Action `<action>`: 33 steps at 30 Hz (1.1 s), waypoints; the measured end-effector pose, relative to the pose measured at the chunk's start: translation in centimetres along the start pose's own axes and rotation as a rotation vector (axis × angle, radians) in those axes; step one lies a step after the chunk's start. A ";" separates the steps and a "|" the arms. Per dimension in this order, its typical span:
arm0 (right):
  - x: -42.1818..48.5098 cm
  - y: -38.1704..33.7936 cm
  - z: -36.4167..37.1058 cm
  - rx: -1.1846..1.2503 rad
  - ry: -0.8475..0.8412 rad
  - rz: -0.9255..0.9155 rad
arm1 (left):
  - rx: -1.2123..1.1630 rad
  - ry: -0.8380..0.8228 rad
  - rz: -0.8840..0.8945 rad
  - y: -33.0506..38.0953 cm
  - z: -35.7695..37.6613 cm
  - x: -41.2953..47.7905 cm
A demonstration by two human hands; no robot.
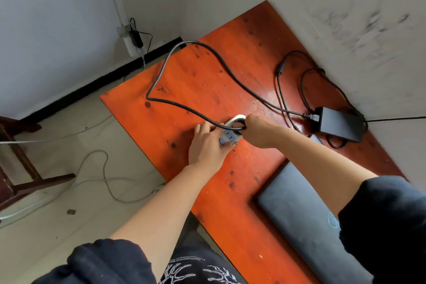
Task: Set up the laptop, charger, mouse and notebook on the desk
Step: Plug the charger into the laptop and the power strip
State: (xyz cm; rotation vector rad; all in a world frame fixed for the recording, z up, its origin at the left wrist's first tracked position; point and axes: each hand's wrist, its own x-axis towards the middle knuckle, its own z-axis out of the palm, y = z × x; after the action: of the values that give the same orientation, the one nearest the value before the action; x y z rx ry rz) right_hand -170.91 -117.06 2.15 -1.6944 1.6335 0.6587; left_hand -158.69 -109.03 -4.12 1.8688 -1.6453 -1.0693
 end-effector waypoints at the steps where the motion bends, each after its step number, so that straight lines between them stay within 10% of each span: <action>1: 0.5 0.0 -0.2 -0.003 -0.002 0.002 | -0.010 0.013 -0.010 -0.1 0.1 0.1; 11: 0.9 -0.6 -2.0 -0.067 -0.177 -0.015 | -0.043 0.063 0.005 -0.3 0.6 -0.1; 27: -2.7 0.3 4.4 0.385 0.438 0.038 | 0.158 -0.044 -0.049 -0.5 -3.2 -2.9; 33: -5.7 -2.4 6.6 0.288 0.395 -0.071 | 0.233 0.084 -0.121 -0.7 -6.5 -6.4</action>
State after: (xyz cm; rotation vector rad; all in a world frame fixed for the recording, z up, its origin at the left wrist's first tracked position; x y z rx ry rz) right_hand -168.32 -108.40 2.56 -1.7288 1.8197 0.0434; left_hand -153.21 -103.85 1.03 2.1549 -1.6872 -0.8626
